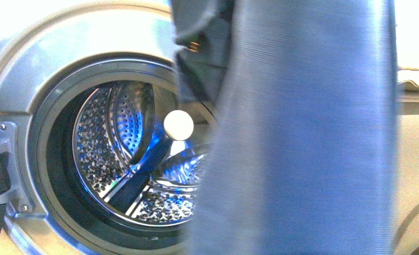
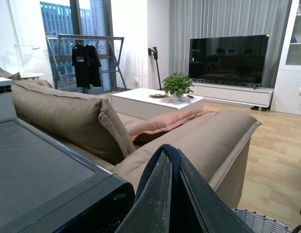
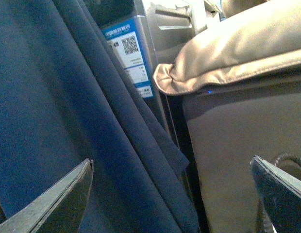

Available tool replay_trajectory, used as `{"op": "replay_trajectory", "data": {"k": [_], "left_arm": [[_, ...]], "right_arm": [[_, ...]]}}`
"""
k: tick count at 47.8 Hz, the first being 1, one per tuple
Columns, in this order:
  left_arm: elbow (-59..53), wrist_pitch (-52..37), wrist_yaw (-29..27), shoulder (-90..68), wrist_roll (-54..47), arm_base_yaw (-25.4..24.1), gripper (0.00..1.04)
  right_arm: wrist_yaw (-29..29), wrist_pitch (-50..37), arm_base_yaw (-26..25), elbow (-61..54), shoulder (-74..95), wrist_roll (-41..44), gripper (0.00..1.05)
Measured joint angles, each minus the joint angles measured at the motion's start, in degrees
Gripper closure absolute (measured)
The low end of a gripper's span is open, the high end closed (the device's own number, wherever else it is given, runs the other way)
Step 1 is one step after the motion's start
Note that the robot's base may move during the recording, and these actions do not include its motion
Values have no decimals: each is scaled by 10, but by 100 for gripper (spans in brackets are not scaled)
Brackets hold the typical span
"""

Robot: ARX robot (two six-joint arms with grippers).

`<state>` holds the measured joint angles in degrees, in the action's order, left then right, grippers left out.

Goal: Collect clothes from washing machine

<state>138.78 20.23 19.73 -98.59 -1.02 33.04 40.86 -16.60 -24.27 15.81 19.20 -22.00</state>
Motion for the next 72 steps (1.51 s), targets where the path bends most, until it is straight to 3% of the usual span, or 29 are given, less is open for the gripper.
{"op": "replay_trajectory", "data": {"k": [5,13,17,23,35,46,57,72], "left_arm": [[0,0,0,0,0,0,100],[0,0,0,0,0,0,100],[0,0,0,0,0,0,100],[0,0,0,0,0,0,100],[0,0,0,0,0,0,100],[0,0,0,0,0,0,100],[0,0,0,0,0,0,100],[0,0,0,0,0,0,100]], "right_arm": [[-33,-7,60,41,56,23,8],[-131,-23,233,80,159,84,8],[-170,-29,294,81,183,98,8],[-218,-46,373,84,203,115,8],[-294,-99,483,96,253,139,8],[-315,-170,487,107,320,178,8],[-291,-201,467,137,386,188,8],[-288,-279,408,149,438,216,8]]}}
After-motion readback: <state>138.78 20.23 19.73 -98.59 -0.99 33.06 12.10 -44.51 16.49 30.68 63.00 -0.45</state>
